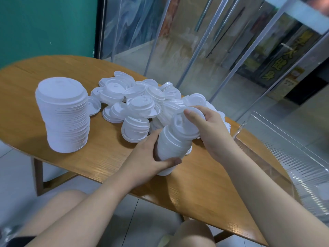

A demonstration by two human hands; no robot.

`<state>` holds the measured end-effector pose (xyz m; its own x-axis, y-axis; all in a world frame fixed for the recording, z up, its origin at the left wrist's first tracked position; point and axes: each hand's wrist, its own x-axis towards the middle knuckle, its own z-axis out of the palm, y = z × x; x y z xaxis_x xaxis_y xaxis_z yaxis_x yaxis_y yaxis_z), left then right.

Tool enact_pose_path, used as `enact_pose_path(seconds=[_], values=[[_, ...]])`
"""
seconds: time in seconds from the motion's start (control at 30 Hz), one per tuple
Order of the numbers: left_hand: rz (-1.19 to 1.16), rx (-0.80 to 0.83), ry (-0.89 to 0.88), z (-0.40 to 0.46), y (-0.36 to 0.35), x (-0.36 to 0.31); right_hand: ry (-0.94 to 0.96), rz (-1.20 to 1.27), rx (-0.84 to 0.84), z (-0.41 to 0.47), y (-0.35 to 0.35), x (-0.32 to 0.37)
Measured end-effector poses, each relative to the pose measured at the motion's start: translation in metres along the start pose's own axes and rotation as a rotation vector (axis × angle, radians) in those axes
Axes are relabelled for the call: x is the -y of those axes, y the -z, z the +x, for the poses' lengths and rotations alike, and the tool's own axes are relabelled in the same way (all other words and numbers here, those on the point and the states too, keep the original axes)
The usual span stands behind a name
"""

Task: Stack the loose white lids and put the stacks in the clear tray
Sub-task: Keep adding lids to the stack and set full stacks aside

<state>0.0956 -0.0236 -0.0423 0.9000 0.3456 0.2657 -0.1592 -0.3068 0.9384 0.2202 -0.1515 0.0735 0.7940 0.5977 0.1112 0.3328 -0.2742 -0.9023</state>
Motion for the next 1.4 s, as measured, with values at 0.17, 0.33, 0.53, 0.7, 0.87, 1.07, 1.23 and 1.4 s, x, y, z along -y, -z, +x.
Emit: enact_pose_path(seconds=[0.17, 0.33, 0.53, 0.7, 0.87, 1.07, 1.23, 1.4], values=[[0.017, -0.038, -0.022, -0.001, -0.004, 0.002, 0.002, -0.055, -0.024, 0.001, -0.001, -0.004], [-0.038, -0.072, -0.054, 0.0, -0.007, -0.001, 0.005, -0.114, -0.023, 0.0, 0.0, -0.006], [-0.077, -0.079, -0.059, 0.002, -0.008, -0.001, 0.004, -0.223, 0.039, -0.003, -0.003, -0.002], [-0.099, -0.074, -0.059, 0.002, -0.006, -0.002, -0.007, -0.268, 0.087, -0.004, -0.005, -0.004], [-0.118, -0.066, -0.072, 0.002, -0.005, -0.004, 0.073, -0.436, 0.148, -0.007, -0.004, -0.006], [-0.122, -0.073, -0.079, 0.001, -0.004, -0.007, 0.086, -0.525, 0.123, -0.006, -0.005, -0.011], [-0.14, -0.075, -0.068, 0.001, -0.005, -0.004, 0.078, -0.509, 0.099, -0.006, -0.006, -0.015], [-0.158, -0.071, -0.066, 0.003, -0.004, -0.005, 0.079, -0.467, 0.118, -0.005, -0.002, -0.019]])
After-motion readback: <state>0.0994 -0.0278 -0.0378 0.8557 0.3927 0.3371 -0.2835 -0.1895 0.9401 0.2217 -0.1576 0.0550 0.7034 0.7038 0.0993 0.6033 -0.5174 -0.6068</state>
